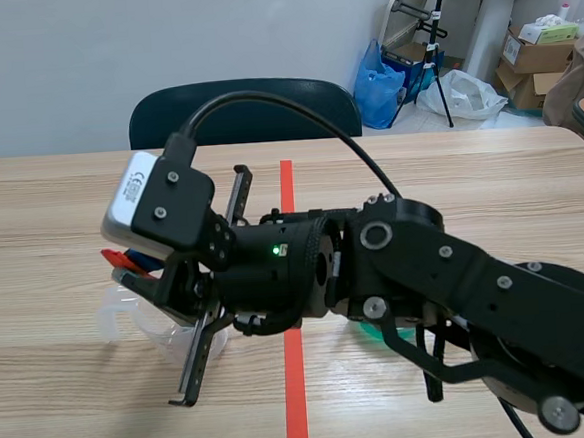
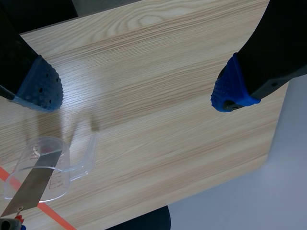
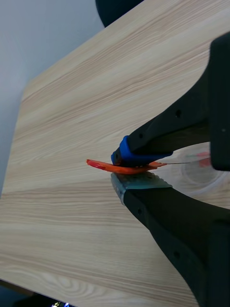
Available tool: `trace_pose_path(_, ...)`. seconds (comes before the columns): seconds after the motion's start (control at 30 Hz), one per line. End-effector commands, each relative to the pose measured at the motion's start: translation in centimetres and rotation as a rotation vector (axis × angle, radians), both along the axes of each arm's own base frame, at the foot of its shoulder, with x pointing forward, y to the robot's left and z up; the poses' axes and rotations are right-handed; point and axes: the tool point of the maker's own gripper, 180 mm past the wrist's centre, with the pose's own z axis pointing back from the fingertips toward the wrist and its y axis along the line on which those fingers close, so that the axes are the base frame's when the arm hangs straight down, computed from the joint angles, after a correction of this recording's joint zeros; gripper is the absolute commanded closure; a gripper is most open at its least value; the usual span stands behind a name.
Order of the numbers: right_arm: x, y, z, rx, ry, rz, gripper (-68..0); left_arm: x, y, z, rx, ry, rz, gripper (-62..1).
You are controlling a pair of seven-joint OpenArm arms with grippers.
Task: Do the redox reaction experiment
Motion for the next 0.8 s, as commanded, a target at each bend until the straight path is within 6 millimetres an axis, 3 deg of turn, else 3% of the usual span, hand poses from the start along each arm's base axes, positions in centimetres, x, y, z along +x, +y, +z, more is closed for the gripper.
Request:
trace_pose_path(0.0,1.2,-0.3,2.1,0.041,-0.015,-0.031,-0.6,0.4,-0.4,0.7,-0.018,-0.032,-0.008,-62.3)
trace_pose_path(0.77,1.9,-0.2,11.0,0.066,0.043,-0.023,-0.6,0.4,-0.4,0.7,-0.018,-0.032,-0.008,-62.3)
